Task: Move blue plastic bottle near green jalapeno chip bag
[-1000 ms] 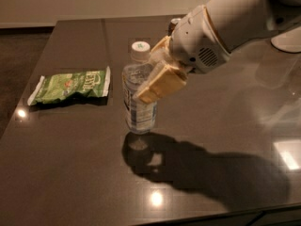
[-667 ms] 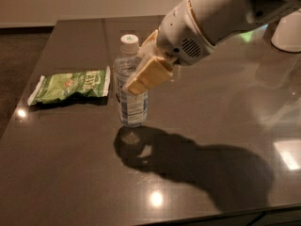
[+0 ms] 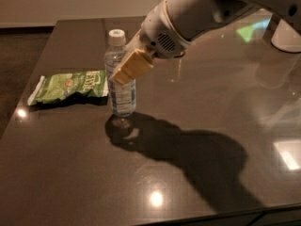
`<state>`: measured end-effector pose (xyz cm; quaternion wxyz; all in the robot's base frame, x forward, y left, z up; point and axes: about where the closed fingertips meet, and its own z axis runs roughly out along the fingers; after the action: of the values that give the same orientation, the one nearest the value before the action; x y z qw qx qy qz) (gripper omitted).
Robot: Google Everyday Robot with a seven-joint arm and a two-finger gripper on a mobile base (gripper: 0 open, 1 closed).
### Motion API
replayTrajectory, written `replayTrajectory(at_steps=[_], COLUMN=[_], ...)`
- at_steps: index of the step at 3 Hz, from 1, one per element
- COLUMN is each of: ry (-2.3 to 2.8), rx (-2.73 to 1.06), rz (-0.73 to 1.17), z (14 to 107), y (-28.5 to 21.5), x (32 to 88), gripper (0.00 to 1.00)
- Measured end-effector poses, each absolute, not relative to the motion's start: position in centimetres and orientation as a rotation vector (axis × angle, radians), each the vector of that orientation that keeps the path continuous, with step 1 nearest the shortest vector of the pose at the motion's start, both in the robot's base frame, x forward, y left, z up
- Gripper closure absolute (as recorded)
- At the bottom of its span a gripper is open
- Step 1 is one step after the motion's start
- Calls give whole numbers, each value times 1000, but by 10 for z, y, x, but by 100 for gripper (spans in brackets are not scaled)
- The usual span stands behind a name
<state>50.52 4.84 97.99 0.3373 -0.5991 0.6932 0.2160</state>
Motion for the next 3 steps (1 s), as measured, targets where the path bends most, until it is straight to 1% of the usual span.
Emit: replayTrajectory(at_steps=[2,3], ry=[1822,1816], rx=[-1524,-1525], rz=[543,530], z=[959,955], y=[62,66], x=[531,534], gripper=[100,82])
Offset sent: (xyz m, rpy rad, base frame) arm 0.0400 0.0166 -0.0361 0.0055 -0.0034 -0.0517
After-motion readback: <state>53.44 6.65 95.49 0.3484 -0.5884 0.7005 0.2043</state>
